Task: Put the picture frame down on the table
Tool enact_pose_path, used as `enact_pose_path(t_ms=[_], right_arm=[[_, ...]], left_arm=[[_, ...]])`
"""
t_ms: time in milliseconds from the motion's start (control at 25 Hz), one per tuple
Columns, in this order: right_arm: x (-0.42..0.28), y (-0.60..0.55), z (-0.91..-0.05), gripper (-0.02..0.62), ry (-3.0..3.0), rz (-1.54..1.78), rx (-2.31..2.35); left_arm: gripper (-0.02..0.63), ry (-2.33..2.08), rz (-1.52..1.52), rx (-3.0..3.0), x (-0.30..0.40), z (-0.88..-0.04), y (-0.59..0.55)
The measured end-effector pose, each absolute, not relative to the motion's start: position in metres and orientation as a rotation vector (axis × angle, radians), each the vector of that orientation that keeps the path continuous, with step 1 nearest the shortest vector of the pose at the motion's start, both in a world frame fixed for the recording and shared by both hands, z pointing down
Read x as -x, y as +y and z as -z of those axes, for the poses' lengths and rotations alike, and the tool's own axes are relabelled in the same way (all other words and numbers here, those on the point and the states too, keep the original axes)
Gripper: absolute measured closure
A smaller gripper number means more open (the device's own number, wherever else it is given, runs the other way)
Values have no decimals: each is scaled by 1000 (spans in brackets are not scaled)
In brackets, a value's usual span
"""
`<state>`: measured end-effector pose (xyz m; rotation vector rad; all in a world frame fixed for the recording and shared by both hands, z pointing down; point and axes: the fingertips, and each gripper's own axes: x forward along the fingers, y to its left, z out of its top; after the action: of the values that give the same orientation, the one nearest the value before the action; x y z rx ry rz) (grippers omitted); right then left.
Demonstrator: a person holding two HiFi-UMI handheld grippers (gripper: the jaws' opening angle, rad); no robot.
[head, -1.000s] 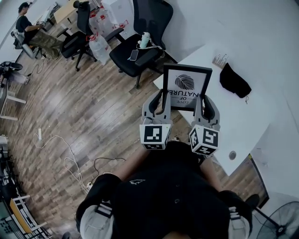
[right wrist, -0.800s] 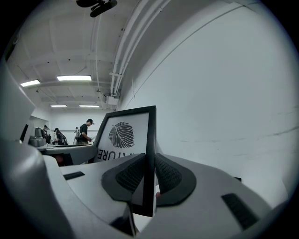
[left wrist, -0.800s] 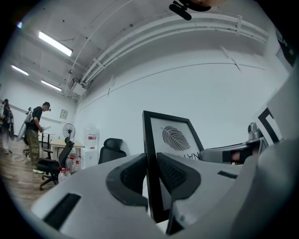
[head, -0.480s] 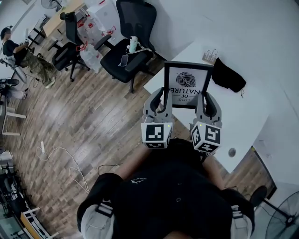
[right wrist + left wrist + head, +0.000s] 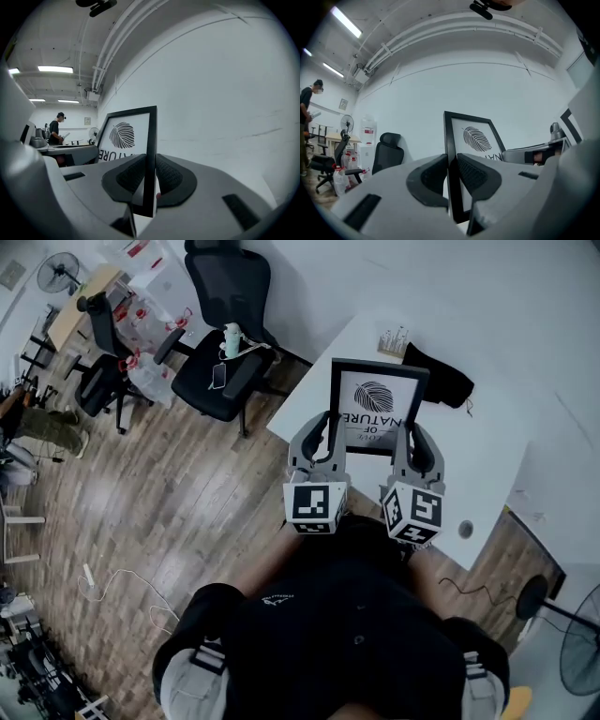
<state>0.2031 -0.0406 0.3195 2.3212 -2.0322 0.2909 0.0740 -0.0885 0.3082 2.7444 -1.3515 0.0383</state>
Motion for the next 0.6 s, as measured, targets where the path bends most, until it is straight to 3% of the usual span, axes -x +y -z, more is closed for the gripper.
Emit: enact_pose_path(t_ms=[600], right_arm=[[-218, -95, -328, 529, -1607, -353, -2628]], left_arm=[[534, -854, -97, -2902, -114, -318, -186]])
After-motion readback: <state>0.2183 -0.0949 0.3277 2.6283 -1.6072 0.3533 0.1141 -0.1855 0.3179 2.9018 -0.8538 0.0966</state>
